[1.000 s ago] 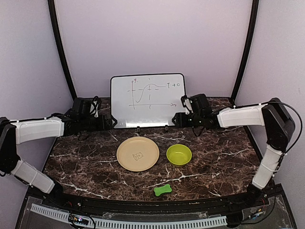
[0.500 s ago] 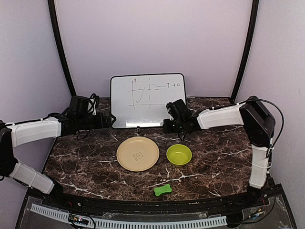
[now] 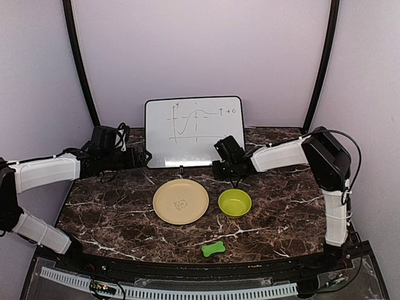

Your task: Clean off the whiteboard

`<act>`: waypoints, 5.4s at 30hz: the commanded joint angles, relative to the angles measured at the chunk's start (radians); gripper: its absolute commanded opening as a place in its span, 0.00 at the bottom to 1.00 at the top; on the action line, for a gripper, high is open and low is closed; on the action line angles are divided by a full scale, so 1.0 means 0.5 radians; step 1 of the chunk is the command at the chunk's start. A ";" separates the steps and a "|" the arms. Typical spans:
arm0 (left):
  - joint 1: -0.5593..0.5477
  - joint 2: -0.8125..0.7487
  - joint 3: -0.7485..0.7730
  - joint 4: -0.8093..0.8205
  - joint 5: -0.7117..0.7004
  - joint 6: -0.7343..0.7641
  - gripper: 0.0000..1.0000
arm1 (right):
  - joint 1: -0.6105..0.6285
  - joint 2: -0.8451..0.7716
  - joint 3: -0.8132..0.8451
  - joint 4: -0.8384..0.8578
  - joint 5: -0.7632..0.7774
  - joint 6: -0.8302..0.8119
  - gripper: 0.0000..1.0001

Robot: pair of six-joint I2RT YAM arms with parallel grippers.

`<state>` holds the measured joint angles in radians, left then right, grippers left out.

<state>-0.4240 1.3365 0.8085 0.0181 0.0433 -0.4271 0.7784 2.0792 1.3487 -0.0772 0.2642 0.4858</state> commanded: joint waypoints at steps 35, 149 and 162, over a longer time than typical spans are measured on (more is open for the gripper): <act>-0.008 -0.577 -0.044 -0.337 -0.022 -0.028 0.99 | 0.081 0.112 0.122 0.184 -0.151 -0.133 0.00; 0.103 -0.441 0.534 -0.356 0.986 0.177 0.99 | 1.431 -1.044 -0.934 -0.711 -0.104 0.185 0.95; 0.103 -0.469 0.531 -0.336 1.000 0.168 0.99 | 1.542 -0.602 -0.588 -1.032 0.186 0.763 0.99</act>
<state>-0.3775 1.1378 1.0828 -0.1761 0.5304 -0.3382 1.5513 1.7363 1.0462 -0.5499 0.3012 0.7643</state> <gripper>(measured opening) 0.988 0.986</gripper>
